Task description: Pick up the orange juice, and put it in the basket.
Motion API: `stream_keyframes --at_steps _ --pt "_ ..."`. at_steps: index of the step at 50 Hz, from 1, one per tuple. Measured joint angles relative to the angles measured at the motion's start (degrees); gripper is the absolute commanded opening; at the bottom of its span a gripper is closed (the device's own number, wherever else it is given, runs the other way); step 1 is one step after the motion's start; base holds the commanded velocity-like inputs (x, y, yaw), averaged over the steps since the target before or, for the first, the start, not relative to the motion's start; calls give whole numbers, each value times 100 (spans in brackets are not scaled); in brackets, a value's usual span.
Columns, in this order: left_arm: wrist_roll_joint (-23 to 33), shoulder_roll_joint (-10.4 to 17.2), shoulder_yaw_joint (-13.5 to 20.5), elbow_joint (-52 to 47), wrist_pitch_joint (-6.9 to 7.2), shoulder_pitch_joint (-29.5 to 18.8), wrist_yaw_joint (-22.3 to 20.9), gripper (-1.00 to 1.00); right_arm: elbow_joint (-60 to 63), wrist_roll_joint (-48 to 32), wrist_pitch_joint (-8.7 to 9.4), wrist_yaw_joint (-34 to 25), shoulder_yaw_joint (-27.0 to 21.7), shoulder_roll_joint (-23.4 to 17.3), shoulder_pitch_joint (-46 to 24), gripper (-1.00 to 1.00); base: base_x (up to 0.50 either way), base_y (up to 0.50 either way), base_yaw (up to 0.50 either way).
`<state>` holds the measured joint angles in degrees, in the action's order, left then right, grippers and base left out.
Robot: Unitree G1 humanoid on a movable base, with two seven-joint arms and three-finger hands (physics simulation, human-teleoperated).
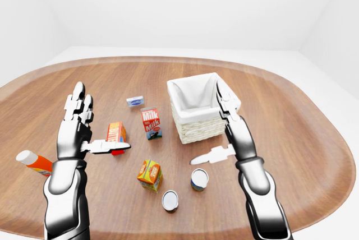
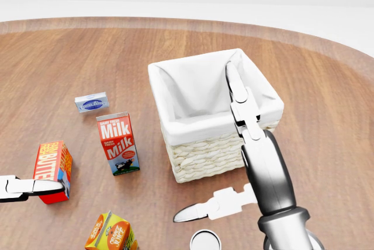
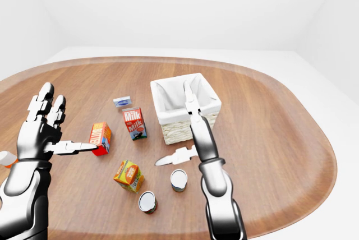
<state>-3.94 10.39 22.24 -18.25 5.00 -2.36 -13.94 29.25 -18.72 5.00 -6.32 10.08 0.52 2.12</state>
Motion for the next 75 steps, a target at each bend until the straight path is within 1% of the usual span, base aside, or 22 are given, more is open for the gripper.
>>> stream_keyframes --at_steps 34,75 --pt "2 2 1 0 0 0 -5 100 -268 -366 0 -18 664 83 108 100 0 0 0" --pt "2 3 0 1 0 -4 -6 100 -946 -608 0 -60 1157 240 43 100 0 0 0"
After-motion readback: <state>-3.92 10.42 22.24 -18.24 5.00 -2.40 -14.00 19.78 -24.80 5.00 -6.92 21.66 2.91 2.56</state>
